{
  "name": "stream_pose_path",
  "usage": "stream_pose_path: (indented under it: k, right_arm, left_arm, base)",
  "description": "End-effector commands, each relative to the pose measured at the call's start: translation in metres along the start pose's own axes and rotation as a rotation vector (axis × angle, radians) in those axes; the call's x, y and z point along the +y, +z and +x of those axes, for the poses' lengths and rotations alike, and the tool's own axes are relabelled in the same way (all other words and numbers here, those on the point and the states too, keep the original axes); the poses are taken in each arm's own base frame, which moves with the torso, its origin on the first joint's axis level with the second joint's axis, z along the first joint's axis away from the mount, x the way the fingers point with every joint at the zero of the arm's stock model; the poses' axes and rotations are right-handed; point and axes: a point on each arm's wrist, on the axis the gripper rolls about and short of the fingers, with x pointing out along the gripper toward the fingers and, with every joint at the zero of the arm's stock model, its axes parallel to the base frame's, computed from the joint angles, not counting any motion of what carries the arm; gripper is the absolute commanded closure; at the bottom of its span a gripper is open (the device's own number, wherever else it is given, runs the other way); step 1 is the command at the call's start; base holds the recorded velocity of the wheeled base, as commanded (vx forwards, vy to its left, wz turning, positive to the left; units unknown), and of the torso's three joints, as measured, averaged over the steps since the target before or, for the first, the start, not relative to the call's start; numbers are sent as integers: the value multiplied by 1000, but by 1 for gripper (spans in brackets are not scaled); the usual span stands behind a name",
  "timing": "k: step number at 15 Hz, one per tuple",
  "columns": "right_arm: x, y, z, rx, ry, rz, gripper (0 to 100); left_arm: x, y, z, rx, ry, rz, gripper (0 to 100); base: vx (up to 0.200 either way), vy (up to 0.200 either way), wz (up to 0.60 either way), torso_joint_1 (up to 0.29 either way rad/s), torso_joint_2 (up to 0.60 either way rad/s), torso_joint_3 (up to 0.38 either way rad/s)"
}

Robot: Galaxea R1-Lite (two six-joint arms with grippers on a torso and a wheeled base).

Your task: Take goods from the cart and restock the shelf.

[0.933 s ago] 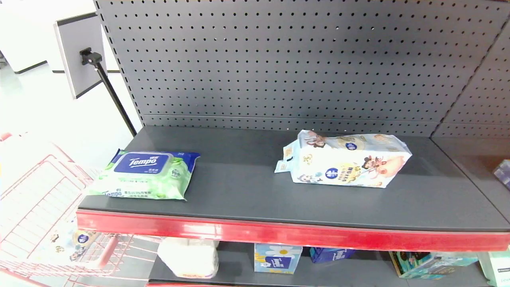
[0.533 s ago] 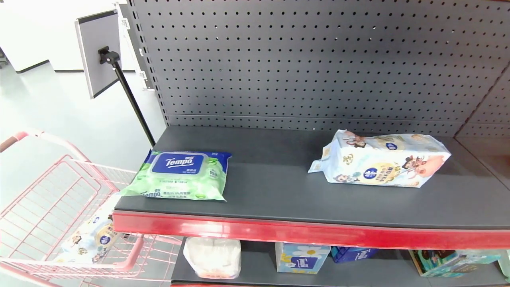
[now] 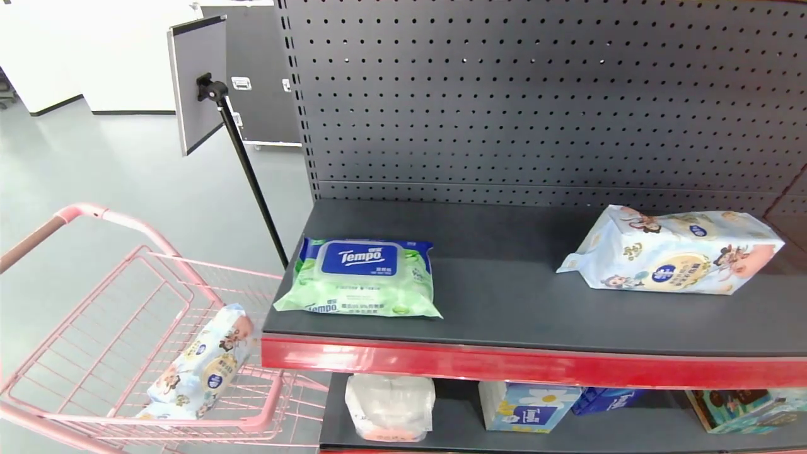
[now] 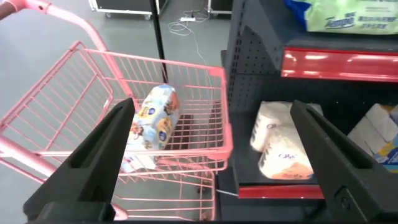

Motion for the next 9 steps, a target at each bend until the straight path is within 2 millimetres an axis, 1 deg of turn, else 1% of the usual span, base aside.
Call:
stream_pose_path:
  k: [1, 9]
  right_arm:
    - [0, 0, 0, 2, 0, 0, 0]
    - [0, 0, 0, 2, 0, 0, 0]
  left_arm:
    - [0, 0, 0, 0, 0, 0, 0]
    - [0, 0, 0, 0, 1, 0, 0]
  base:
    - [0, 200, 0, -2, -7, 2]
    - [0, 200, 0, 5, -1, 5]
